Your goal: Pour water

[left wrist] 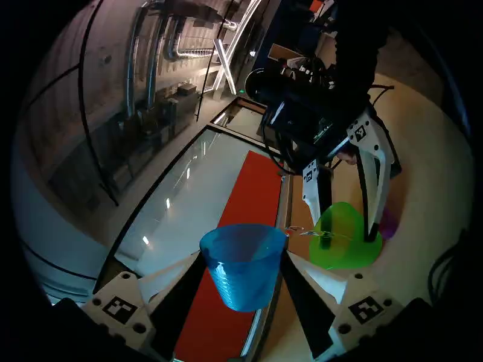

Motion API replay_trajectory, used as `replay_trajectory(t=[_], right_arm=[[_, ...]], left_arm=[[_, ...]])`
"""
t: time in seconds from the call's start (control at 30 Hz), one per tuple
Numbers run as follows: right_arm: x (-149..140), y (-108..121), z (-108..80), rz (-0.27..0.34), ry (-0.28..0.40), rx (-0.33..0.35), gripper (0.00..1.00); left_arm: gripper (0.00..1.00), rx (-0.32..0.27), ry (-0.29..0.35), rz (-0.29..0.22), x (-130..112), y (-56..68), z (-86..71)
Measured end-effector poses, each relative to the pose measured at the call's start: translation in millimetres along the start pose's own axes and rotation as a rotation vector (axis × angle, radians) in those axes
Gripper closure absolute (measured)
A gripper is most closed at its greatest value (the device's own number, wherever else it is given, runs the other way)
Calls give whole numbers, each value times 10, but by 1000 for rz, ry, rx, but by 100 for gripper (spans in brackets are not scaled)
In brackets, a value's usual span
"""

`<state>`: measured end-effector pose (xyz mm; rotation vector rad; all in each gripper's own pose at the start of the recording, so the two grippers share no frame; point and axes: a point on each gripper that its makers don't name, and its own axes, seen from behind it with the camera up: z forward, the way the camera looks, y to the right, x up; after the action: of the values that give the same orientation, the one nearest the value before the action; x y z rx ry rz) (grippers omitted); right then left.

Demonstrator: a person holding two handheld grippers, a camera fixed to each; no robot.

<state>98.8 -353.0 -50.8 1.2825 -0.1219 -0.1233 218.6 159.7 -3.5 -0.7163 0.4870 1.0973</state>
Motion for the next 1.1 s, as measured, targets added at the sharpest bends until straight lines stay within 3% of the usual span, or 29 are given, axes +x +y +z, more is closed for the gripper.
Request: replay_trajectory(t=[1.1], right_arm=[[11, 1, -27, -7, 8, -4, 12]], left_arm=[[15, -6, 1, 95, 110, -12, 18]])
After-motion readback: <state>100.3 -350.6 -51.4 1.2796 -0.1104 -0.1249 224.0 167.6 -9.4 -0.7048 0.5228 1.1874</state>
